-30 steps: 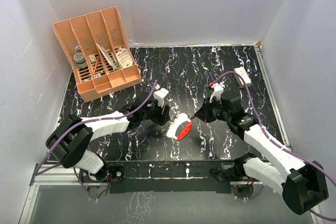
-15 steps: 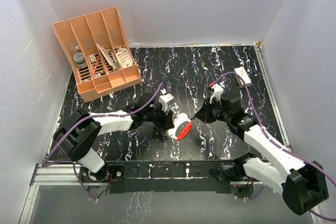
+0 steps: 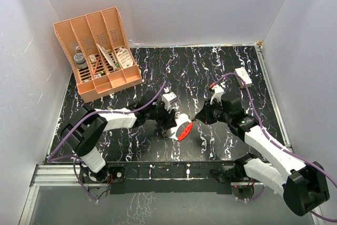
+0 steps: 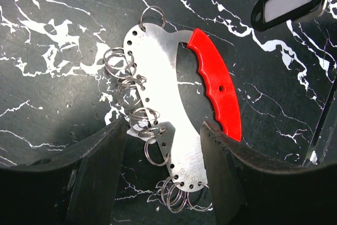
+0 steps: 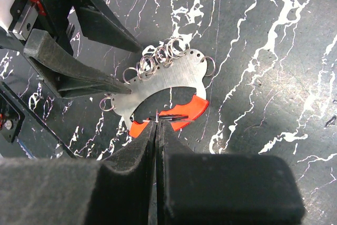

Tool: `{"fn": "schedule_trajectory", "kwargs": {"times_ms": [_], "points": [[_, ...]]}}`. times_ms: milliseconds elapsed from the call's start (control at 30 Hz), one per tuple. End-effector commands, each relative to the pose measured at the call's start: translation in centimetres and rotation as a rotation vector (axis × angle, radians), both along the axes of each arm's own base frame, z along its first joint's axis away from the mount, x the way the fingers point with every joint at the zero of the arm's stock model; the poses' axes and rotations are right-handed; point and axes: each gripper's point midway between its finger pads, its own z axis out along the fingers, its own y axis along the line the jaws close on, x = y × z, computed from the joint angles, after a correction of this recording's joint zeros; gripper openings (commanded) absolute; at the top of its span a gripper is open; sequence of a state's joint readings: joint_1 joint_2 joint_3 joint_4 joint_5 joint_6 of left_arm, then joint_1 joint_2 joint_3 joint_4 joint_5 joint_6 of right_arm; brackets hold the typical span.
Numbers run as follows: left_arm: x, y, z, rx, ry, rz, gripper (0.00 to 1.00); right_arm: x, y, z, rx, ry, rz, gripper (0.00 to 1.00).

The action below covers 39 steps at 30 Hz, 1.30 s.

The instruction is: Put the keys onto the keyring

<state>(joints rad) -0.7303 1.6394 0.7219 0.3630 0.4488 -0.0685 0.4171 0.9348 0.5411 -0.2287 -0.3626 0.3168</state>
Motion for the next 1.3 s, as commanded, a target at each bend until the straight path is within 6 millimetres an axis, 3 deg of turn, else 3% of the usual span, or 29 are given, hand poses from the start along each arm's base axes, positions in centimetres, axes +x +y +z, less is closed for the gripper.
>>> {"fn": "schedule_trajectory", "kwargs": {"times_ms": [0, 1267], "points": [[1.0, -1.1, 1.3, -0.044, -0.041, -0.042, 0.57, 0.4, 0.3, 1.0, 0.024, -0.045, 0.004, 0.0], [-2.3, 0.3, 0.5, -0.047, 0.036, -0.12, 0.52, 0.5, 0.5, 0.7, 0.018, -0.035, 0.01, 0.0]]}}
